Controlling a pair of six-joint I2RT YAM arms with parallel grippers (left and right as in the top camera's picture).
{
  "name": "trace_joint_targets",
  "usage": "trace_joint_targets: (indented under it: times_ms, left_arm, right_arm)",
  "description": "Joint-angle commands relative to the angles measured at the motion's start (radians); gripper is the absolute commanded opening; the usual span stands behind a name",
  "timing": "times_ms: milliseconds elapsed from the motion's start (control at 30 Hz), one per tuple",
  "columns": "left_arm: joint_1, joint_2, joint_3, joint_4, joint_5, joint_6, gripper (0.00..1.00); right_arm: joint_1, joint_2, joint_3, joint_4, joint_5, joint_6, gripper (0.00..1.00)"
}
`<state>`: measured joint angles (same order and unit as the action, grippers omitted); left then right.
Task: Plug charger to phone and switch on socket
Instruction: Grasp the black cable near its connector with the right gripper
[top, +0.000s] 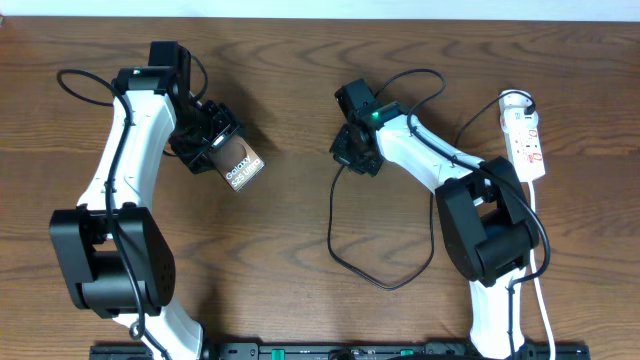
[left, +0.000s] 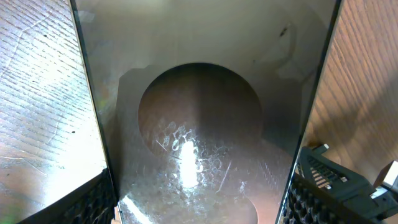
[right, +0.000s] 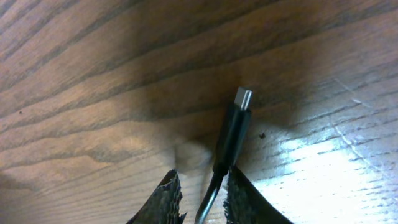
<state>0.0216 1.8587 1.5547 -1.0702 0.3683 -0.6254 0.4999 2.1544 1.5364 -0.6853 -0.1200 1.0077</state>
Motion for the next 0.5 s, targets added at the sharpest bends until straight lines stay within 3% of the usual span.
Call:
trace_joint_targets:
  times_ms: [0, 67, 200, 367, 467]
  left_arm:
    - [0.002, -0.026, 0.033, -0.003, 0.017, -0.001, 0.61]
    - [0.002, -0.026, 0.033, -0.003, 0.017, -0.001, 0.61]
    - [0.002, -0.026, 0.033, -0.002, 0.017, -0.001, 0.61]
    - [0.002, -0.026, 0.033, -0.003, 0.017, -0.001, 0.61]
    - [0.002, -0.026, 0.033, -0.003, 0.017, -0.001, 0.61]
  right_arm:
    - [0.003, 0.050, 0.014, 0.002, 0.024, 0.009, 0.19]
    - [0.003, 0.051, 0.014, 0.001, 0.024, 0.002, 0.16]
    - [-0.002, 0.051, 0.014, 0.003, 0.024, -0.043, 0.01]
    - [-0.029, 0.043, 0.014, -0.002, -0.029, -0.165, 0.01]
    - [-0.073, 0.014, 0.015, 0.001, -0.128, -0.358, 0.01]
